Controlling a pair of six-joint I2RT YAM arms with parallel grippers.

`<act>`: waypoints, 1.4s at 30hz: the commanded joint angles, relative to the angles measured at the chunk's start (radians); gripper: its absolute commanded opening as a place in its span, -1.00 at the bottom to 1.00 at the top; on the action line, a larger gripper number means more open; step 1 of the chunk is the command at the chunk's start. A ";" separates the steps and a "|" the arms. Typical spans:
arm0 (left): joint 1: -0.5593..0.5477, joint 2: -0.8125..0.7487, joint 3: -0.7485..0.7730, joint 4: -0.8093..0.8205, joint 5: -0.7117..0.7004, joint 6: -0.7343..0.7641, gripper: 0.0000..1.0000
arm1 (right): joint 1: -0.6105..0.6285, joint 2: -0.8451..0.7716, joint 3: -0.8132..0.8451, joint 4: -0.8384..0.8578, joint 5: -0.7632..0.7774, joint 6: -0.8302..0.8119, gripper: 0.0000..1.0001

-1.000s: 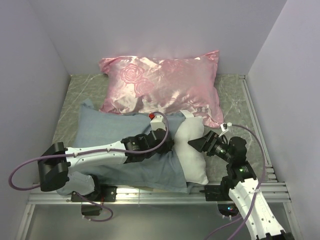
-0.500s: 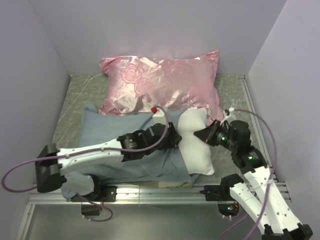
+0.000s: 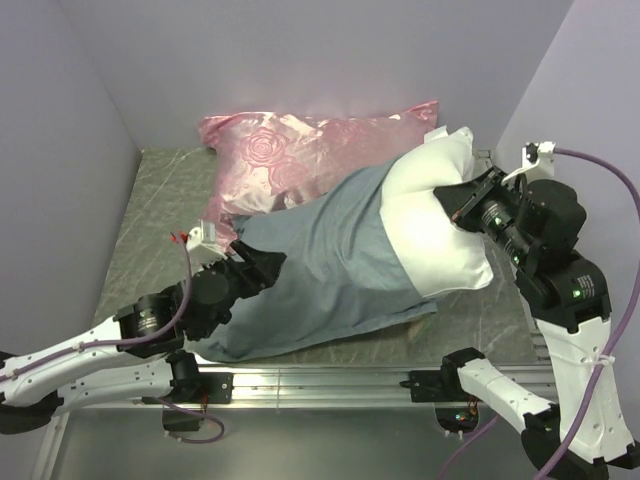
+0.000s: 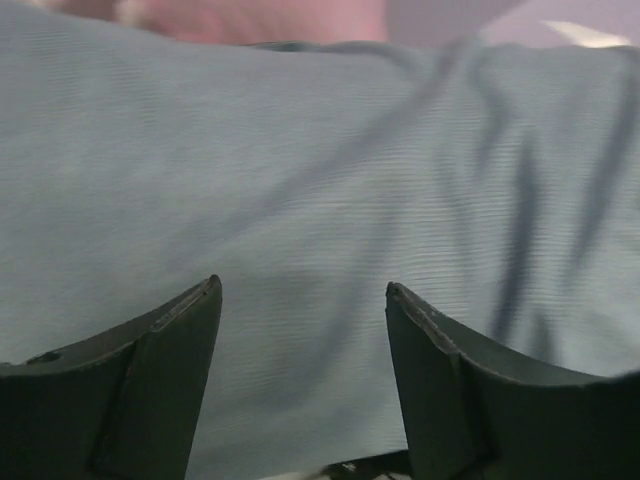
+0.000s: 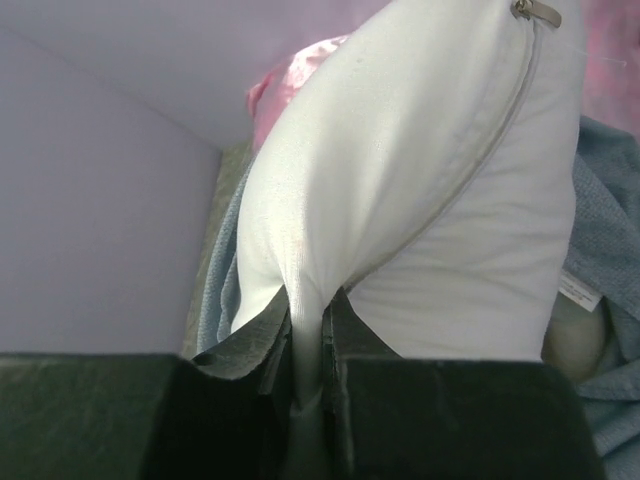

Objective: Remove the pillowcase from the pillow

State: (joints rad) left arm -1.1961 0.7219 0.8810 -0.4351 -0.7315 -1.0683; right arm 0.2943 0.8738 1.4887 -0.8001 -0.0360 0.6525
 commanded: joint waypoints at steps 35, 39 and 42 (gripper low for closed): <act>0.339 -0.191 -0.769 0.544 0.432 -0.174 0.54 | -0.014 0.122 0.418 -0.025 0.073 -0.022 -1.00; 0.340 -0.283 -0.818 0.559 0.466 -0.170 0.86 | -0.014 0.122 0.412 -0.024 0.059 -0.027 -1.00; 0.339 -0.372 -0.855 0.565 0.518 -0.141 0.99 | -0.015 0.120 0.413 -0.027 0.067 -0.034 -1.00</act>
State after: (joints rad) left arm -0.8566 0.4137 0.0517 0.0048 -0.3061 -1.2476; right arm 0.2852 1.0229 1.8774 -1.0245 0.0391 0.6056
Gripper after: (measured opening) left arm 0.988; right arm 0.146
